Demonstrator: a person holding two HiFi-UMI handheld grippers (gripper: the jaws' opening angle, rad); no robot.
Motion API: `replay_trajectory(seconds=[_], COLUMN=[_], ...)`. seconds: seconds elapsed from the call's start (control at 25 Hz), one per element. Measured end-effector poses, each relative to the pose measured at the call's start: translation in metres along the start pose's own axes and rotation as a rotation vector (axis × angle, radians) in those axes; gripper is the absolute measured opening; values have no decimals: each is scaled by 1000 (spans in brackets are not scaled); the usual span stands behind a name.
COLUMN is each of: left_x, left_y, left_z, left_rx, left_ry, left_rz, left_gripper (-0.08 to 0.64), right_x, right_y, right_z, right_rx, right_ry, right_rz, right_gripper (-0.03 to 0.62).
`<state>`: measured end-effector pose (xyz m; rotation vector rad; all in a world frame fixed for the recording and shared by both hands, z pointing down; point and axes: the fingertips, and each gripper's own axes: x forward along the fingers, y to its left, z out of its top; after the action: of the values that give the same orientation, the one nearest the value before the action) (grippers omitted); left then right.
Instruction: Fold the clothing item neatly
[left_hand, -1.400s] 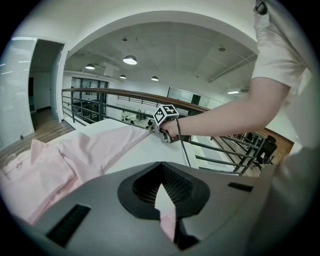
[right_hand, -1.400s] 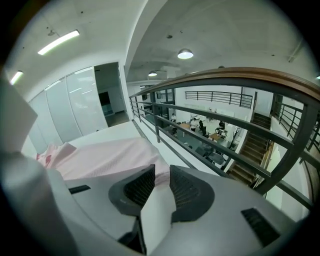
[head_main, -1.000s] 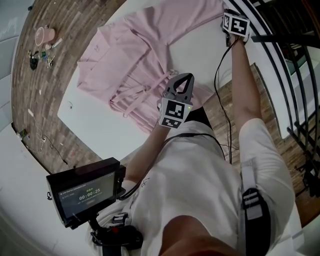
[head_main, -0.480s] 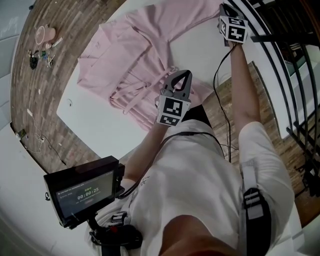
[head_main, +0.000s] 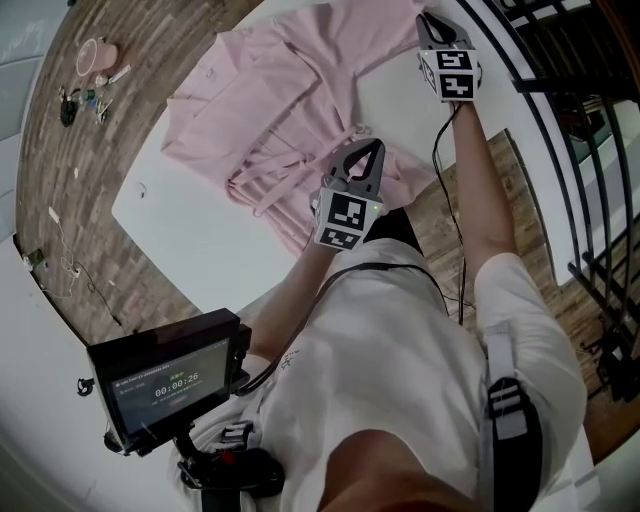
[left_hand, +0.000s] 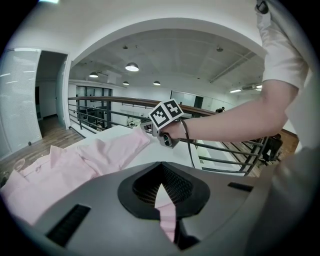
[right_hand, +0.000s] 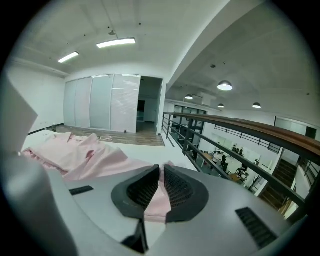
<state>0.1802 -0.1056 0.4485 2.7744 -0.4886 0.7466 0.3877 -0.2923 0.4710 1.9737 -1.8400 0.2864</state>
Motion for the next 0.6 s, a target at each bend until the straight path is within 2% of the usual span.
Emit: replay_trajectory(seconds=[0.6], left_x=[-35], left_y=[21], left_z=[-24], left_rx=[-35], left_ry=[-22], left_rz=[54], left_gripper=[3], right_x=[1], right_y=[133], right_z=[-6], right_rx=[-66], right_ry=[32], right_rz=[205], right_gripper=[38])
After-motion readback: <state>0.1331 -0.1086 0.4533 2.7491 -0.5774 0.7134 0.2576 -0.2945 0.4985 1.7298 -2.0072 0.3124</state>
